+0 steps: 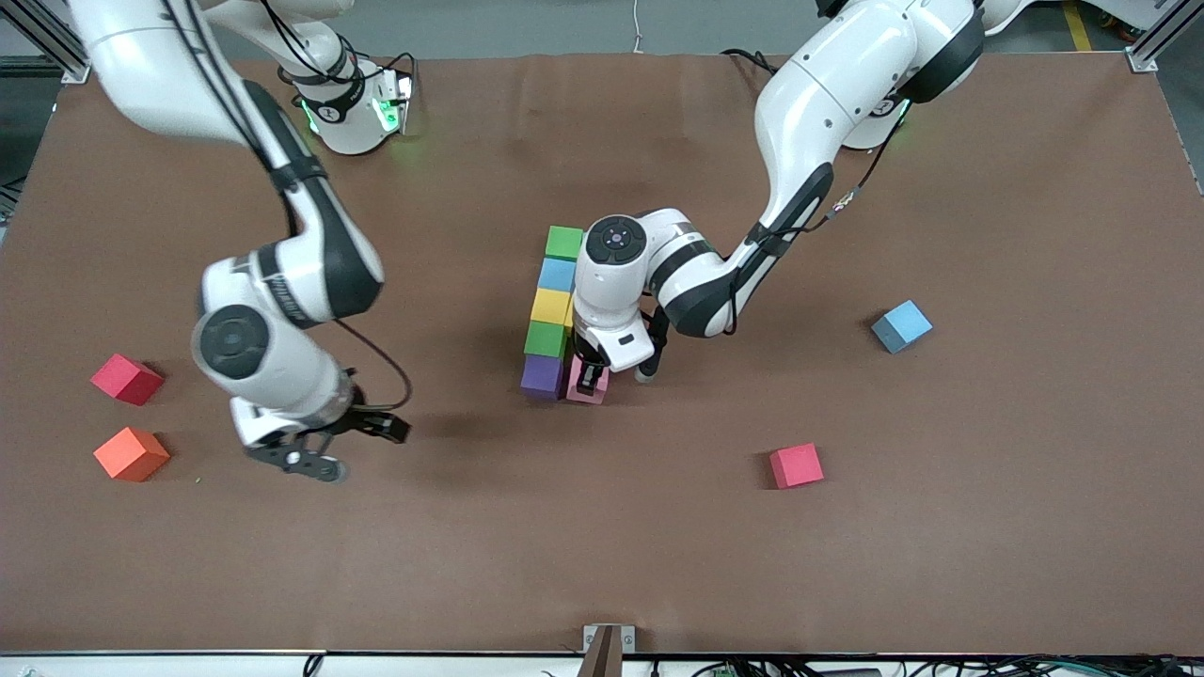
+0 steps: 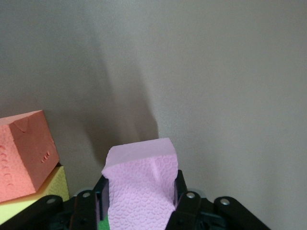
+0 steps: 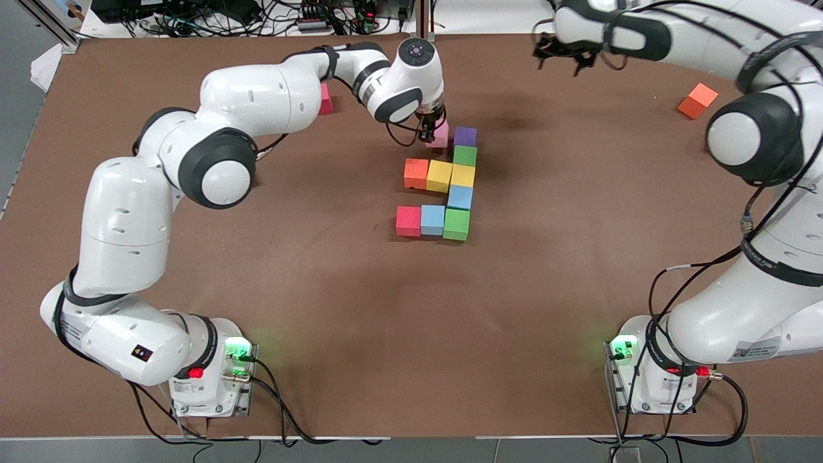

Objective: Arrange 11 blocks into digit 3
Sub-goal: 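Place purple at the shape with the right gripper while the left gripper carries pink, then place pink beside purple with the left gripper while the right gripper withdraws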

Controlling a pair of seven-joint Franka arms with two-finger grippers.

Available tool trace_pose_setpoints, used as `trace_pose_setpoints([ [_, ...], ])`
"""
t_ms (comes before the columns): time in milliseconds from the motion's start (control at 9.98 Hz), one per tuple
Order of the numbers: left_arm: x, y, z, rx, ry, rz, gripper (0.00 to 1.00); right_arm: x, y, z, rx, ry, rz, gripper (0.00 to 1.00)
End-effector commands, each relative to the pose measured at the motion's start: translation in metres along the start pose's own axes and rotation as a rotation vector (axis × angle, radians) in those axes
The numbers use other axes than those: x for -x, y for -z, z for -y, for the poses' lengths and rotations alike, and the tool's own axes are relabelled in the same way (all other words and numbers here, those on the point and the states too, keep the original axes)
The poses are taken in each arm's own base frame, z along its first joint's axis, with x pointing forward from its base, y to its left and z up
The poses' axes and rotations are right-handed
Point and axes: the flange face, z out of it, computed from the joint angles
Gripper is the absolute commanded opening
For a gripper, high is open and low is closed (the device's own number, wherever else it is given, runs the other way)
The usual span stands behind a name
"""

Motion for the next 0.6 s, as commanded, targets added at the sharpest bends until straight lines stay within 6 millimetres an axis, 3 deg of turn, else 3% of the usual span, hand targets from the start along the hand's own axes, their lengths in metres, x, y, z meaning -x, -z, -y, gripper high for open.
trace_pose_setpoints([
  [0, 0.002, -0.004, -0.005, 0.027, -0.009, 0.012, 0.21, 0.003, 0.054, -0.053, 0.005, 0.056, 0.037, 1.0],
  [301, 0.003, -0.01, -0.005, 0.033, -0.008, 0.025, 0.21, 0.015, 0.127, -0.119, 0.014, 0.135, 0.099, 1.0],
  [501, 0.003, -0.016, -0.003, 0.036, -0.007, 0.034, 0.21, 0.028, 0.19, -0.153, -0.019, 0.153, 0.108, 1.0],
])
